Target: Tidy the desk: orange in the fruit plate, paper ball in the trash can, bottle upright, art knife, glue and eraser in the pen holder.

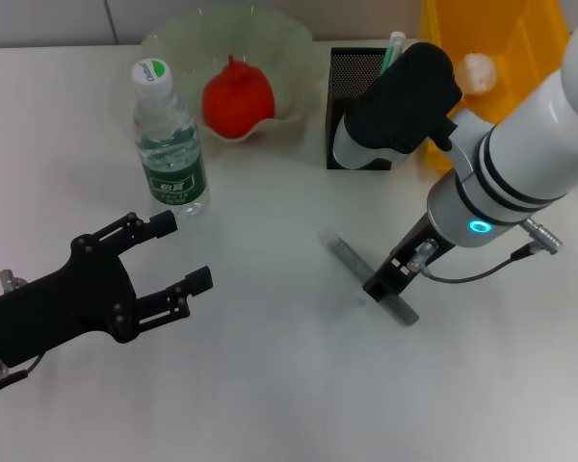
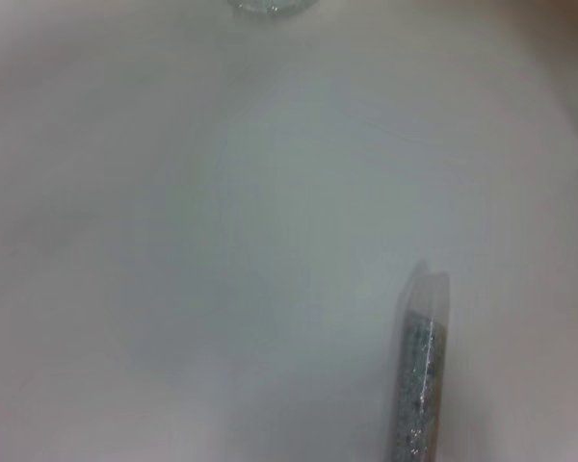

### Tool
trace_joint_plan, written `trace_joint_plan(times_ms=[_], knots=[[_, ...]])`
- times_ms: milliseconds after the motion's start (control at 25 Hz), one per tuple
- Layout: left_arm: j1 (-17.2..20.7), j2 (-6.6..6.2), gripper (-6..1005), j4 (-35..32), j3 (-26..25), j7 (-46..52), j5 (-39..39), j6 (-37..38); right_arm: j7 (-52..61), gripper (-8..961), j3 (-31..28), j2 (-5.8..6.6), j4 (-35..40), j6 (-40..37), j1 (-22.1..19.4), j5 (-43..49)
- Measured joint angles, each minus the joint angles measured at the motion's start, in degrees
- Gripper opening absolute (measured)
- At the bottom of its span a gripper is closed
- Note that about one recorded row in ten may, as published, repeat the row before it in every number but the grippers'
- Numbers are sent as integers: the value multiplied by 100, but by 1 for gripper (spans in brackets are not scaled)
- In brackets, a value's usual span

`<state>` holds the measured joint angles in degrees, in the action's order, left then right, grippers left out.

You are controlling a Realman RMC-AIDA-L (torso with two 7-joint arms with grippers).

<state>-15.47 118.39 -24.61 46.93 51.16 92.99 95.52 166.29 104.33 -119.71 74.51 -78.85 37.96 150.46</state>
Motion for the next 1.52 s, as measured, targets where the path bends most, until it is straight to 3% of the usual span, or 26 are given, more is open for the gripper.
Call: trace_joint_plan(times_ms=[160,480,920,1160,1360,1520], knots=[[-13,0,816,0,0,-1,0,-3,0,522,0,0,-119,46,61,0],[-34,0,817,0,0,-1,0,-16,-34,424,58,-5,-328,152,140,-167],[-29,0,817,0,0,-1,-1,-31,-17,420,59,-9,-694,206,282,-199],[-17,0,816,0,0,13,-1,-34,-15,234,9,-9,-574,210,229,-202],[-1,0,816,0,0,16,0,-33,-17,186,-30,7,-345,173,127,-209],[10,-1,817,0,-6,18,-1,-26,-74,148,-268,35,340,31,-133,-194]])
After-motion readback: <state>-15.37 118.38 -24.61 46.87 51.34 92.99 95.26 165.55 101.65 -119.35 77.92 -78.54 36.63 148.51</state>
